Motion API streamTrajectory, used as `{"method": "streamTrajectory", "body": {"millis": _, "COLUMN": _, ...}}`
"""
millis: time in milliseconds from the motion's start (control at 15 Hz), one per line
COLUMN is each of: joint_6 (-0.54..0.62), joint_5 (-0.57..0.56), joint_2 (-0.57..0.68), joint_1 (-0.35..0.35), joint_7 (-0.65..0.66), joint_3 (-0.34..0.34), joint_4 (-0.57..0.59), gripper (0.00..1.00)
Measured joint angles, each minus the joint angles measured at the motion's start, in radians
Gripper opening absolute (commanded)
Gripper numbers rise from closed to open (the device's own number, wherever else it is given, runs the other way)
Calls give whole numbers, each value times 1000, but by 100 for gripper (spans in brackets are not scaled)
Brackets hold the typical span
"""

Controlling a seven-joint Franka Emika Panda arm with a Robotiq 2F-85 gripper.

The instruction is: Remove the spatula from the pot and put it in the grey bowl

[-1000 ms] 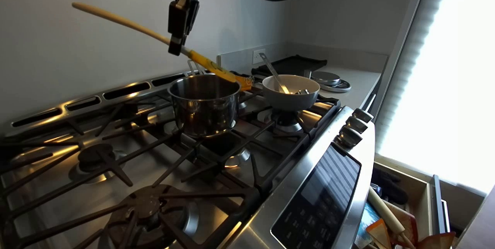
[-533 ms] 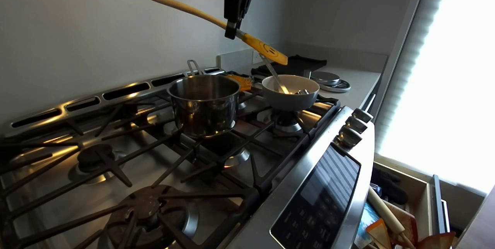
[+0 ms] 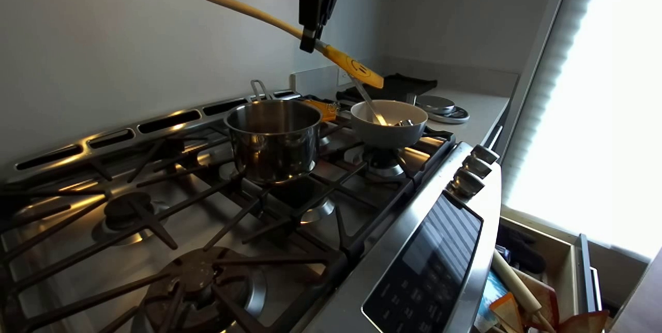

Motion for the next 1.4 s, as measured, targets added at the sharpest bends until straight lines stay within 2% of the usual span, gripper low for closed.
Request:
{"method": "streamTrajectory", "body": {"millis": 133, "joint_6": 0, "joint_5": 104, "joint_2": -21, "joint_1": -1, "joint_7": -80, "joint_3": -34, "joint_4": -24, "gripper": 6}}
{"method": "streamTrajectory", "body": {"millis": 267, "joint_6": -1, "joint_5": 256, "joint_2": -53, "joint_1": -1, "joint_7": -237, "joint_3": -76, "joint_4": -68, "gripper": 6}}
{"method": "streamTrajectory", "body": {"millis": 333, "joint_6": -1, "joint_5": 320, "joint_2": -75, "joint_1": -1, "joint_7": -314, "joint_3": -97, "joint_4": -96, "gripper": 22}}
{"method": "streamTrajectory", "body": {"millis": 400, "joint_6": -1, "joint_5": 372, "joint_2": -98, "joint_1": 0, "joint_7": -376, "joint_3": -118, "joint_4": -121, "gripper": 22}}
{"method": "streamTrajectory", "body": {"millis": 533, "joint_6": -1, "joint_5": 416, "joint_2": -139, "joint_1": 0, "joint_7": -439, "joint_3": -148, "joint_4": -158, "gripper": 22}}
{"method": "streamTrajectory", "body": {"millis": 600, "joint_6": -1, "joint_5": 419, "joint_2": -150, "joint_1": 0, "joint_7": -443, "joint_3": -151, "joint_4": -166, "gripper": 6}}
{"method": "streamTrajectory", "body": {"millis": 800, "joint_6": -6, "joint_5": 435, "joint_2": -156, "joint_1": 13, "joint_7": -466, "joint_3": -158, "joint_4": -168, "gripper": 6}}
{"method": "streamTrajectory", "body": {"millis": 933, "joint_6": -58, "joint_5": 523, "joint_2": -160, "joint_1": 40, "joint_7": -604, "joint_3": -198, "joint_4": -163, "gripper": 6}}
{"method": "streamTrajectory", "body": {"millis": 1133, "joint_6": -174, "joint_5": 647, "joint_2": -191, "joint_1": 63, "joint_7": -825, "joint_3": -301, "joint_4": -166, "gripper": 6}}
{"method": "streamTrajectory", "body": {"millis": 1200, "joint_6": -205, "joint_5": 678, "joint_2": -200, "joint_1": 48, "joint_7": -893, "joint_3": -327, "joint_4": -170, "gripper": 22}}
{"method": "streamTrajectory", "body": {"millis": 1400, "joint_6": -252, "joint_5": 727, "joint_2": -216, "joint_1": 3, "joint_7": -981, "joint_3": -369, "joint_4": -171, "gripper": 22}}
